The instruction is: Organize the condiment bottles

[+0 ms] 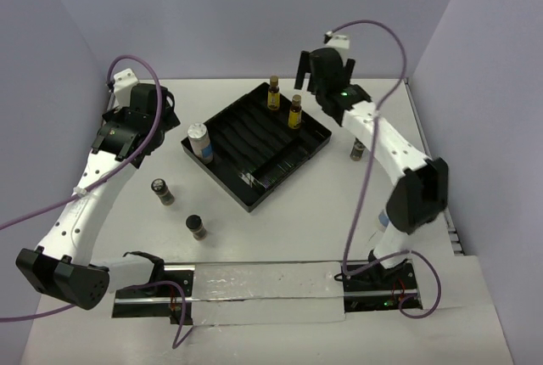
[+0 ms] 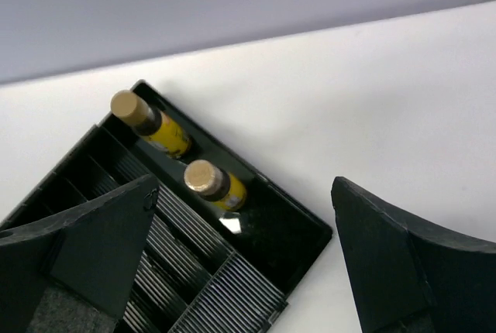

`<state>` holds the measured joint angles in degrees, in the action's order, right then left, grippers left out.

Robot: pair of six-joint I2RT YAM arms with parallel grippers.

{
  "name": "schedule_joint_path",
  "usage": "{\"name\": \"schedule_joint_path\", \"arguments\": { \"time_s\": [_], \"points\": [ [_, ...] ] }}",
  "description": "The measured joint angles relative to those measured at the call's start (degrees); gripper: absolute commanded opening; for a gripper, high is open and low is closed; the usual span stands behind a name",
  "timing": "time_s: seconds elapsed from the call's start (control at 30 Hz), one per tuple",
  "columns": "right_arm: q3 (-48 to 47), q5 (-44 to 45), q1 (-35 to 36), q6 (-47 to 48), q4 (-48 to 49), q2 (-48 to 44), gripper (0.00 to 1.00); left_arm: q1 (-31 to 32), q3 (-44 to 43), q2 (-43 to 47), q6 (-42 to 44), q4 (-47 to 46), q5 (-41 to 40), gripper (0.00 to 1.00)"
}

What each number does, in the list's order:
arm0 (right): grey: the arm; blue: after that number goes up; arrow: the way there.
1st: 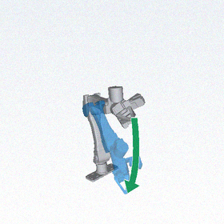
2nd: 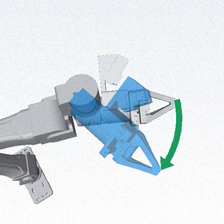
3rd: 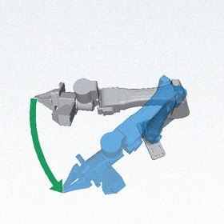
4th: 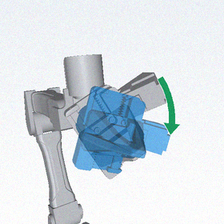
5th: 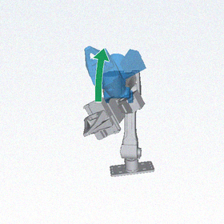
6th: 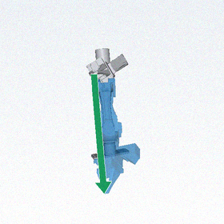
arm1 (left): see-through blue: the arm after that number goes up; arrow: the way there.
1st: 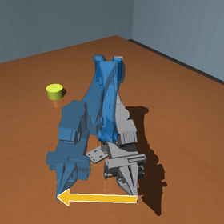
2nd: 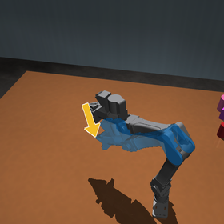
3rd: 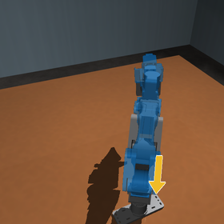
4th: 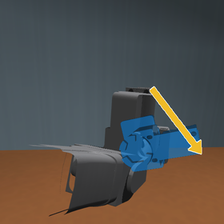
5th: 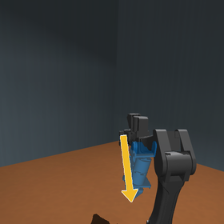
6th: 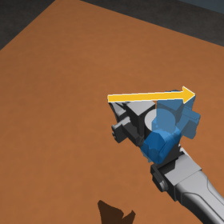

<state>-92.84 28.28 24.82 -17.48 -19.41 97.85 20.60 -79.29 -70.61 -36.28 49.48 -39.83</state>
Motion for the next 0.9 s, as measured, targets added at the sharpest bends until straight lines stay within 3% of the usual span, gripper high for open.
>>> {"name": "schedule_joint_path", "arguments": {
  "time_s": [0.17,0.27,0.5,0.7,0.9],
  "points": [
    [12.4,-0.8,-6.4,-1.9,0.8,-17.8,1.00,0.0,0.9,0.0,-0.7,-0.8,1.1,0.97],
    [20.1,-1.2,-11.7,-4.0,0.9,-23.2,1.00,0.0,1.6,0.0,-0.8,-1.4,2.0,0.97],
    [31.2,-4.7,-19.3,-8.1,-1.4,-17.3,1.00,-0.1,1.8,-0.8,-0.8,-2.1,2.6,0.97],
    [33.1,-6.5,-19.8,-8.9,-1.1,-11.9,1.00,-0.1,1.8,-0.9,-0.8,-2.2,2.8,0.97],
    [33.1,-7.3,-19.8,-8.9,-0.1,-8.7,0.85,-0.1,1.8,-1.3,-0.8,-2.2,2.8,0.97]
  ]
}}
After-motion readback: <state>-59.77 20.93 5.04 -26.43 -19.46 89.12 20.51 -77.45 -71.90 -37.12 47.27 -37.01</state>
